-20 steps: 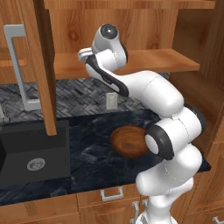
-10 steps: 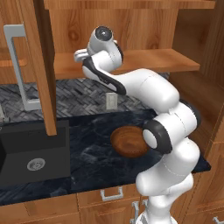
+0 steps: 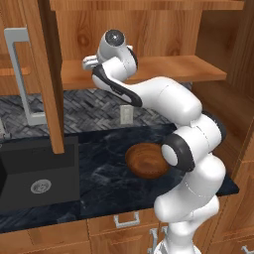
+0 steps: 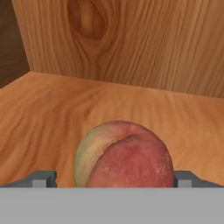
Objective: Pick the peach from the cabinet and place it in the bowl. Then pick the bowl and place it in the sink. Then turn on the sink facuet.
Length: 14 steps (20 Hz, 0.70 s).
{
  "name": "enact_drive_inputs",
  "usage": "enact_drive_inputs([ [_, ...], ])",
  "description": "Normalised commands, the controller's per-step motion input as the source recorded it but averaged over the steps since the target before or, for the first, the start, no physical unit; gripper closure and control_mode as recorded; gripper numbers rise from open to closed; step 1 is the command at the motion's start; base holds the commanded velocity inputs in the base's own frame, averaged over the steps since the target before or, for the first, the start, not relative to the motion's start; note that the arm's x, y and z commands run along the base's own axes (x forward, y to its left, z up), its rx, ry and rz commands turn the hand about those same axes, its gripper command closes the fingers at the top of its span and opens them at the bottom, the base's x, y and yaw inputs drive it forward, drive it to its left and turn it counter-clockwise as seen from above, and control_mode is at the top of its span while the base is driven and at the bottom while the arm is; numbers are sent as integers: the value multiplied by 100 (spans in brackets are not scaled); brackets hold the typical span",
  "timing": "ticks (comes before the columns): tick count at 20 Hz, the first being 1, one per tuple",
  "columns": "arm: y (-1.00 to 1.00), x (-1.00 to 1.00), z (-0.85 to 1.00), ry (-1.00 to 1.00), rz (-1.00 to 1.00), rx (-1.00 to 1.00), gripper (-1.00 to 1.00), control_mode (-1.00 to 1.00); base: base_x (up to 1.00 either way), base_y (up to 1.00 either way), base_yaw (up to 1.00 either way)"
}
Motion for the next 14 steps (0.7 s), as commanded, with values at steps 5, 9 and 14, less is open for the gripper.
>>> enact_drive_inputs([
  [5,0,0,-4,0,0,0,100,-100,0,0,0],
  [9,-21,-8,0,0,0,0,100,-100,0,0,0],
  [14,-38,-63,-2,-3,0,0,100,-100,0,0,0],
])
